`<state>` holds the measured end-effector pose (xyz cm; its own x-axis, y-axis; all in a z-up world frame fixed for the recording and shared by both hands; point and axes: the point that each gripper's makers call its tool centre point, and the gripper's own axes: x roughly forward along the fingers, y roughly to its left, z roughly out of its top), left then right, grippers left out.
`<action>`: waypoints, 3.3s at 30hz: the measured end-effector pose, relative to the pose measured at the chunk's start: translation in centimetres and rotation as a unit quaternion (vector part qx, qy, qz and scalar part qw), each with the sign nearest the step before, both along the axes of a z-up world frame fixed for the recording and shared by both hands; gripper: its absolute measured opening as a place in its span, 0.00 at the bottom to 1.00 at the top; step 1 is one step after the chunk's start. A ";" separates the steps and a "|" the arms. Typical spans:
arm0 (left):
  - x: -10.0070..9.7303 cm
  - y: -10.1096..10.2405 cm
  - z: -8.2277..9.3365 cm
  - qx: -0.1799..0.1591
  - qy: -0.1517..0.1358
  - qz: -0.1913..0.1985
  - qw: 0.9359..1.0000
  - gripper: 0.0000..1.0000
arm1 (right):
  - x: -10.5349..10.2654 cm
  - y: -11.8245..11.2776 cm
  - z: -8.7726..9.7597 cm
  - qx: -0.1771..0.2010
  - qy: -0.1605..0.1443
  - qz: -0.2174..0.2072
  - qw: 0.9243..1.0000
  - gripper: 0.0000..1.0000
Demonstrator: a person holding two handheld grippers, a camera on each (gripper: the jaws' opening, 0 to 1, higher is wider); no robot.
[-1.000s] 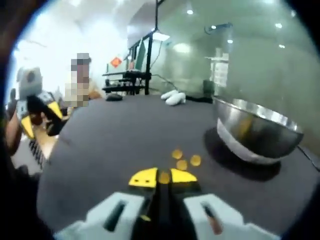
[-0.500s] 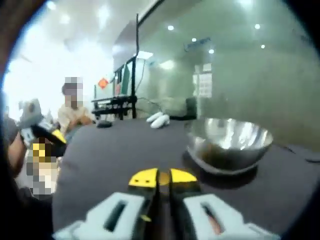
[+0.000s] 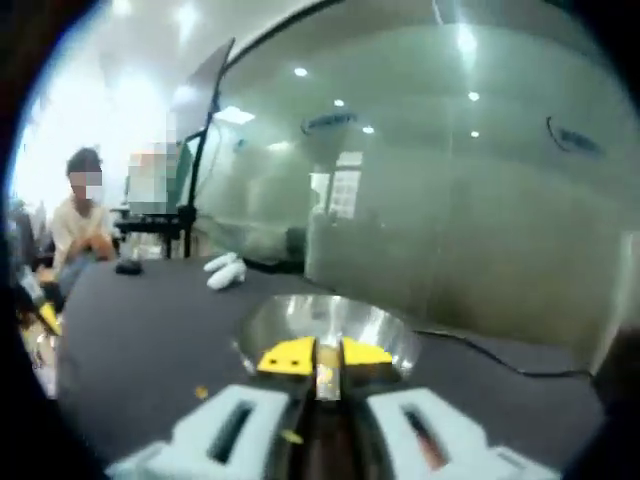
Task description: Pick up the QQ candy scattered on the table and place it into the stainless steel bowl on the table
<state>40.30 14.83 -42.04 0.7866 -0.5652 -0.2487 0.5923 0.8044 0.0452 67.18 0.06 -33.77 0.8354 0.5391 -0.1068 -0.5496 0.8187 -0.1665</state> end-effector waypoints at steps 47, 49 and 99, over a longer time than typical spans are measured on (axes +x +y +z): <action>0.3 -0.5 0.4 0.003 0.006 -0.004 1.000 0.36 | -10.9 -2.3 -3.8 0.094 0.051 0.106 0.989 0.24; 0.3 -0.6 0.8 -0.007 0.005 -0.008 1.000 0.36 | -11.5 -2.8 -4.8 0.053 0.024 0.102 0.993 0.24; 0.0 0.1 -0.4 0.012 0.005 0.010 1.000 0.36 | -7.9 9.9 -14.2 -0.048 0.126 0.211 0.968 0.16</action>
